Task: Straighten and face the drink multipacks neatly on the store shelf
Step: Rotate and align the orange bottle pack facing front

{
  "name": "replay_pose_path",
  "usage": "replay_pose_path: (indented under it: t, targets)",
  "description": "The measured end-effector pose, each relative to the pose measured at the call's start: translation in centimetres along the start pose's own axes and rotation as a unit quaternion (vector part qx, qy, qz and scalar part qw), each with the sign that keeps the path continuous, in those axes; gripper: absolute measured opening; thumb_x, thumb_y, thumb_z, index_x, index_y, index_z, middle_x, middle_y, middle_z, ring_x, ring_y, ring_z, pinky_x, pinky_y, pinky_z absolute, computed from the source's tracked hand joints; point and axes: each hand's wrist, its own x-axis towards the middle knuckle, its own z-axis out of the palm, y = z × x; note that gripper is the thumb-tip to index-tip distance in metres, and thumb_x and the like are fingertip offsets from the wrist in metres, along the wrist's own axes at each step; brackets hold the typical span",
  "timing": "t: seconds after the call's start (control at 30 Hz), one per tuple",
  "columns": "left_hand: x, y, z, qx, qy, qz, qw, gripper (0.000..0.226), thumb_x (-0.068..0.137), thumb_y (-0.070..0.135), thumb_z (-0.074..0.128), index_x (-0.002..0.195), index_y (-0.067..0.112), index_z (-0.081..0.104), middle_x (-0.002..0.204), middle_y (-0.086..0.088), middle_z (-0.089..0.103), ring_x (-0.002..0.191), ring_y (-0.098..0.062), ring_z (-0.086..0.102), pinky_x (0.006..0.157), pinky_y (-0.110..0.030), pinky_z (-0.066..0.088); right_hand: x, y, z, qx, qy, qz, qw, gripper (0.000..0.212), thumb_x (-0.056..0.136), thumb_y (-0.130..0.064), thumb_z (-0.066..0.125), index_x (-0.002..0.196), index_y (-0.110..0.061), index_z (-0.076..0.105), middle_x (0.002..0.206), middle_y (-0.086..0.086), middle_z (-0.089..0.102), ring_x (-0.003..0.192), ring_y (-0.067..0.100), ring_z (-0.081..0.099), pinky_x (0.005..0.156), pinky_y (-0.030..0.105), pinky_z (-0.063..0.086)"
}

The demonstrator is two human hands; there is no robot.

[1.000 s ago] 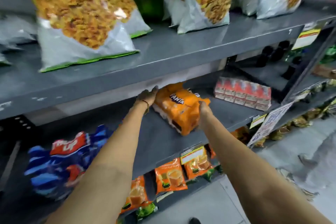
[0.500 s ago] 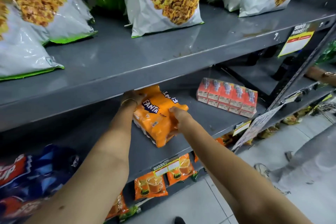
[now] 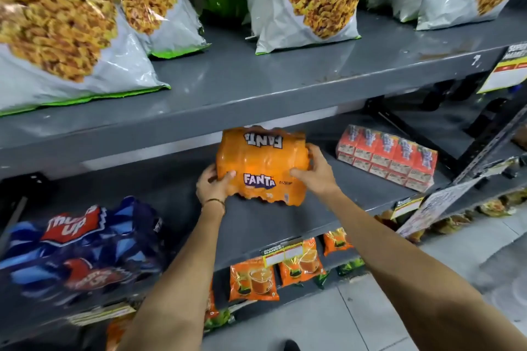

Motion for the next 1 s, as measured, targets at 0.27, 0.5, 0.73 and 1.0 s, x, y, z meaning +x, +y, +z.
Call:
replay_pose_path:
  t: [0.27, 0.5, 0.73, 1.0]
  targets:
    - [0.8, 2.0, -4.1, 0.159, -0.096, -0.062, 0.981, 0.054, 0.078, -0.017, 0.058, 0.129, -0.001, 0.052, 0.134, -0.016, 0.055, 0.116, -0.031, 0.056, 0.092, -0.035, 0.047, -0.8, 0.7, -0.4, 0.004, -0.072, -0.011, 0.997, 0.090, 0.060, -0.009, 0.079, 0.137, -0.023, 0.034, 0.132, 0.003, 0.049, 0.121, 0.033, 0.052, 0.095, 0.054, 0.050]
    - [0.6, 7.7, -0.6, -0.006, -0.106, -0.069, 0.992, 0.070, 0.093, 0.059, 0.025, 0.148, 0.016, 0.026, 0.156, -0.007, 0.028, 0.141, -0.030, 0.032, 0.112, -0.046, 0.032, -4.5, -1.3, 3.3, 0.074, 0.205, 0.073, 0.973, 0.062, 0.094, -0.023, 0.053, 0.148, -0.005, 0.028, 0.151, 0.015, 0.035, 0.137, 0.032, 0.039, 0.110, 0.041, 0.034]
    - [0.6, 8.9, 1.3, 0.082, -0.159, -0.041, 0.983, 0.074, 0.092, 0.064, 0.012, 0.137, 0.016, 0.046, 0.133, -0.017, 0.056, 0.115, -0.033, 0.058, 0.103, -0.046, 0.044, -4.8, -5.5, 7.5, 0.238, 0.119, 0.172, 0.949, 0.084, 0.082, -0.066, 0.040, 0.150, -0.020, 0.025, 0.159, 0.007, 0.024, 0.141, 0.036, 0.030, 0.113, 0.058, 0.025]
    - [-2.9, 3.3, -2.0, 0.031, -0.042, 0.048, 0.997, 0.065, 0.095, 0.054, 0.030, 0.060, 0.010, 0.061, 0.059, -0.010, 0.059, 0.061, -0.024, 0.056, 0.069, -0.033, 0.049, -3.5, -7.7, 2.2, 0.315, -0.024, 0.151, 0.937, 0.048, 0.095, -0.056, 0.036, 0.089, -0.013, 0.058, 0.073, 0.008, 0.070, 0.073, 0.020, 0.067, 0.074, 0.034, 0.051]
